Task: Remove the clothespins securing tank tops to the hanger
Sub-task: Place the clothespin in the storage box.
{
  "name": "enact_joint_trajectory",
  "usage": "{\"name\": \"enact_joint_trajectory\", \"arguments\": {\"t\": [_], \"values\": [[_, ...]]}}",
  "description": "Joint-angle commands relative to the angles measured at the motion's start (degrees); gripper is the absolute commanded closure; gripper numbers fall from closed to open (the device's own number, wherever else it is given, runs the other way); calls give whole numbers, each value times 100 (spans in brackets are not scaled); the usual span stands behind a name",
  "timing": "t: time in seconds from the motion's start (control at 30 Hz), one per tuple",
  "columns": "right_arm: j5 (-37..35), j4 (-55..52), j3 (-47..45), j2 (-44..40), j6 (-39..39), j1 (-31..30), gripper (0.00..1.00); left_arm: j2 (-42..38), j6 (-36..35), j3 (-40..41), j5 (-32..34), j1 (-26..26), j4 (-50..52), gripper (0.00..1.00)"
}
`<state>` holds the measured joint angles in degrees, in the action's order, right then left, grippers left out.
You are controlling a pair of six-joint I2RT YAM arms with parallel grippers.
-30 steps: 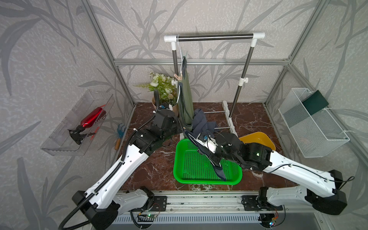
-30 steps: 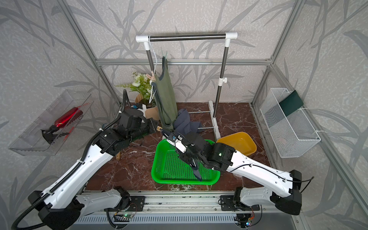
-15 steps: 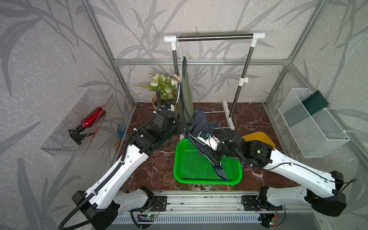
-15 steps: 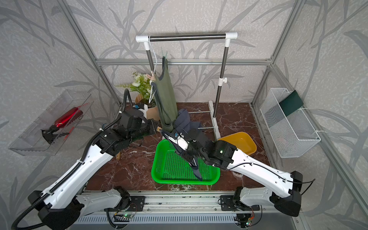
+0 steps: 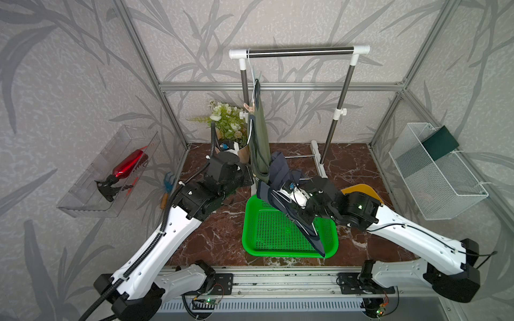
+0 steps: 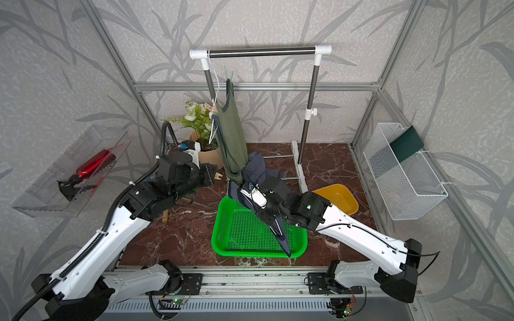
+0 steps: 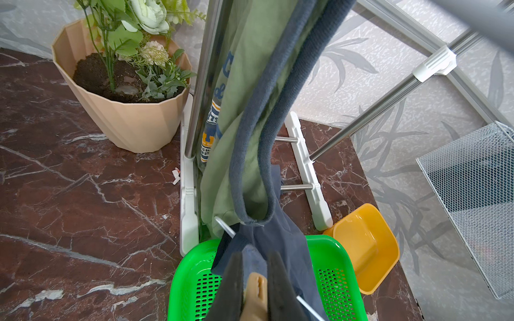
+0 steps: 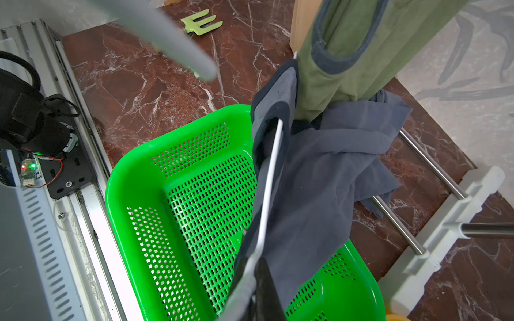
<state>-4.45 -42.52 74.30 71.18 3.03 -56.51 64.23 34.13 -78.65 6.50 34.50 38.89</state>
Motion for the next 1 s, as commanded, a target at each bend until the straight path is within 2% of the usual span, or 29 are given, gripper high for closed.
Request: {"name": "enact_joint_trajectory", "arguments": {"t": [0.0,0.17,0.3,0.6,0.97], "values": [[74,-38,83,-86,-40,242,100,-79,86,-54,-247,32,-152,94],[776,92,325,37,99,1144,100,-68,208,187,-675,149,-271,95],[1071,31,771,480,340,1606,100,-32,174,423,-777,624,-538,95],[1493,122,1377,1316,505,2088,100,435,197,744,-712,1806,-1556,95],[1850,91,1605,1548,541,2386,100,1392,-9,897,-325,2966,-2832,95]]}}
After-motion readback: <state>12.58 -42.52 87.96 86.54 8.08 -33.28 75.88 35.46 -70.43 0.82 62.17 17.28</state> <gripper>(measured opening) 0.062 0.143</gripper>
